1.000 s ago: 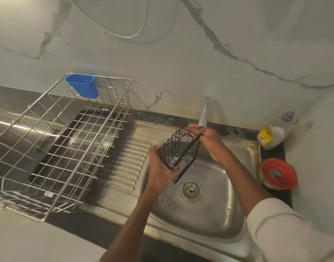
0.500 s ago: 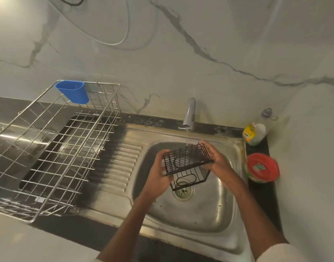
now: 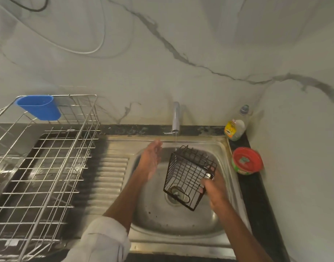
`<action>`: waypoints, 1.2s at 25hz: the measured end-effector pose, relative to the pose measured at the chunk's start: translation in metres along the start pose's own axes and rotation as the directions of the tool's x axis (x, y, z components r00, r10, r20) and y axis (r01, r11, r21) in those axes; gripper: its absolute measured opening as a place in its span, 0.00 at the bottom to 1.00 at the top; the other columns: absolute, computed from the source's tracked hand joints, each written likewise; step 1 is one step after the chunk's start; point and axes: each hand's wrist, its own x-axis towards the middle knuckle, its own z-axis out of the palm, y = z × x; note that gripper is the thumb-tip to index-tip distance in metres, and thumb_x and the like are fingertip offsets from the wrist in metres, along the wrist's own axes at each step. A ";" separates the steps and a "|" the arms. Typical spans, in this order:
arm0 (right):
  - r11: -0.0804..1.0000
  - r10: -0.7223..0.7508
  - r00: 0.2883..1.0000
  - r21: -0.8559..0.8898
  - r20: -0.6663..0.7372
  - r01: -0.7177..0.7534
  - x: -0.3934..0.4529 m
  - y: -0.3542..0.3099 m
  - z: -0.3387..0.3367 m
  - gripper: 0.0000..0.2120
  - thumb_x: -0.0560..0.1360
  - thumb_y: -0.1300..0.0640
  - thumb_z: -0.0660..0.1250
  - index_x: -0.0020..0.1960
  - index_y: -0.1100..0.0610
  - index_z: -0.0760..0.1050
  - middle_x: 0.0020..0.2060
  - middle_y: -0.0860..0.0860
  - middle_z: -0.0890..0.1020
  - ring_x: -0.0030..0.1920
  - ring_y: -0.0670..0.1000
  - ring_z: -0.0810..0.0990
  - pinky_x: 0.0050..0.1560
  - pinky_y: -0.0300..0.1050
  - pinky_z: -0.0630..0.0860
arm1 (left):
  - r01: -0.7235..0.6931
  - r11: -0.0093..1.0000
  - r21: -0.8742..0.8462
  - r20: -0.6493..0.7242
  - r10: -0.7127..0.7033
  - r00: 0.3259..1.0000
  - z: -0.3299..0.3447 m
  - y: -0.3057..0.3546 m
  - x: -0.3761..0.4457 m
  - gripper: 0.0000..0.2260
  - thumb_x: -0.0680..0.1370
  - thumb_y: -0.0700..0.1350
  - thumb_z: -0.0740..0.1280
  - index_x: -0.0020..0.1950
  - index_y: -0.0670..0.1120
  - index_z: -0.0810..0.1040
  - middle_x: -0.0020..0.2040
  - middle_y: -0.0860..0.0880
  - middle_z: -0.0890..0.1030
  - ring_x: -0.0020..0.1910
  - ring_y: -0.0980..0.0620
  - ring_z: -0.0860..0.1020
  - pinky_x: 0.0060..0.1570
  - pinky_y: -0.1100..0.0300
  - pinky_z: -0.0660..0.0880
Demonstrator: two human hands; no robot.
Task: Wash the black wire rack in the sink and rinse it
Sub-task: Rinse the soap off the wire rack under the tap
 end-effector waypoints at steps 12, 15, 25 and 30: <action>0.996 0.084 0.989 0.044 -0.123 -0.079 -0.006 0.013 0.013 0.25 0.72 0.70 0.71 0.64 0.51 0.75 0.54 0.51 0.82 0.52 0.55 0.82 0.44 0.50 0.82 | 0.080 0.945 -0.318 0.040 -0.070 0.997 0.045 0.041 0.078 0.42 0.83 0.71 0.46 0.85 0.40 0.59 0.80 0.41 0.71 0.81 0.43 0.68 0.83 0.46 0.59; 0.997 0.070 0.991 0.052 -0.117 -0.064 -0.004 0.010 0.019 0.29 0.69 0.68 0.74 0.66 0.50 0.74 0.55 0.52 0.84 0.52 0.53 0.83 0.46 0.49 0.82 | 0.058 0.974 -0.220 -0.004 -0.061 0.998 0.038 0.043 0.078 0.38 0.85 0.68 0.49 0.86 0.43 0.59 0.79 0.42 0.72 0.79 0.42 0.70 0.81 0.46 0.63; 0.868 -0.341 0.940 -0.376 0.028 0.326 -0.008 0.011 0.036 0.34 0.57 0.47 0.78 0.62 0.46 0.74 0.56 0.44 0.78 0.58 0.47 0.80 0.53 0.43 0.82 | 0.231 0.869 -0.437 -0.149 -0.323 0.934 0.055 -0.012 -0.042 0.24 0.90 0.57 0.52 0.53 0.40 0.77 0.50 0.34 0.86 0.54 0.38 0.86 0.62 0.44 0.79; 0.711 -0.460 0.861 -0.491 0.218 0.504 -0.043 -0.004 0.024 0.46 0.55 0.38 0.78 0.70 0.46 0.67 0.62 0.41 0.68 0.62 0.41 0.68 0.63 0.36 0.70 | 0.094 0.825 -0.558 -0.257 -0.279 0.925 0.047 -0.020 -0.048 0.21 0.90 0.55 0.52 0.43 0.47 0.73 0.40 0.41 0.83 0.42 0.45 0.85 0.42 0.53 0.82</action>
